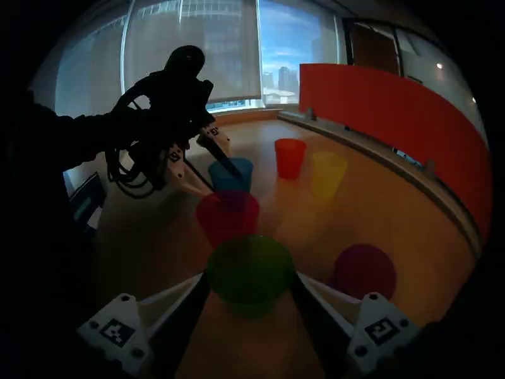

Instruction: Pour water

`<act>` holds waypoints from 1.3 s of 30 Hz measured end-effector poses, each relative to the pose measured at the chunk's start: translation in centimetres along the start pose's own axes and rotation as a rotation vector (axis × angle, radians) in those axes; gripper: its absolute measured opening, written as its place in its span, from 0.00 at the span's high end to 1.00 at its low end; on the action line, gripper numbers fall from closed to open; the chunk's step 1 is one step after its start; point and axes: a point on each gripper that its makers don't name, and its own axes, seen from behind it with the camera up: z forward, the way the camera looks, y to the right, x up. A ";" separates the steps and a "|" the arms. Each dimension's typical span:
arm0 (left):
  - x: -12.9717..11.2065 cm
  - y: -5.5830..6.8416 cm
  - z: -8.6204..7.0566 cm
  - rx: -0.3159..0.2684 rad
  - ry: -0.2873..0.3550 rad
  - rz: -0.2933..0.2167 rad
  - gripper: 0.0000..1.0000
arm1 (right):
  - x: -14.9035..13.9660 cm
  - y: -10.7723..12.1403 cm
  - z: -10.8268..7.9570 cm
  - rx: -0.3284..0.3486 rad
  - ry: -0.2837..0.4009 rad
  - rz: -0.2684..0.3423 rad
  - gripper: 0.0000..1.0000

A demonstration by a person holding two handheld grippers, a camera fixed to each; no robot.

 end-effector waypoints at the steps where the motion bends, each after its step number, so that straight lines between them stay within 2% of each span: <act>1: 0.0 0.0 0.0 -0.001 -0.001 0.003 0.18 | 0.0 0.0 0.0 0.000 -0.001 0.001 0.09; 14: -0.4 0.1 0.0 0.005 -0.023 0.002 0.15 | -0.2 -0.2 -0.4 -0.007 0.003 0.016 0.07; 24: -1.0 0.3 -0.3 -0.001 -0.043 -0.025 0.15 | -0.9 -0.1 -0.9 -0.017 -0.009 0.035 0.03; 39: -2.0 0.6 -1.9 0.014 -0.050 -0.017 0.15 | -2.1 0.3 -3.0 -0.067 0.007 0.074 0.03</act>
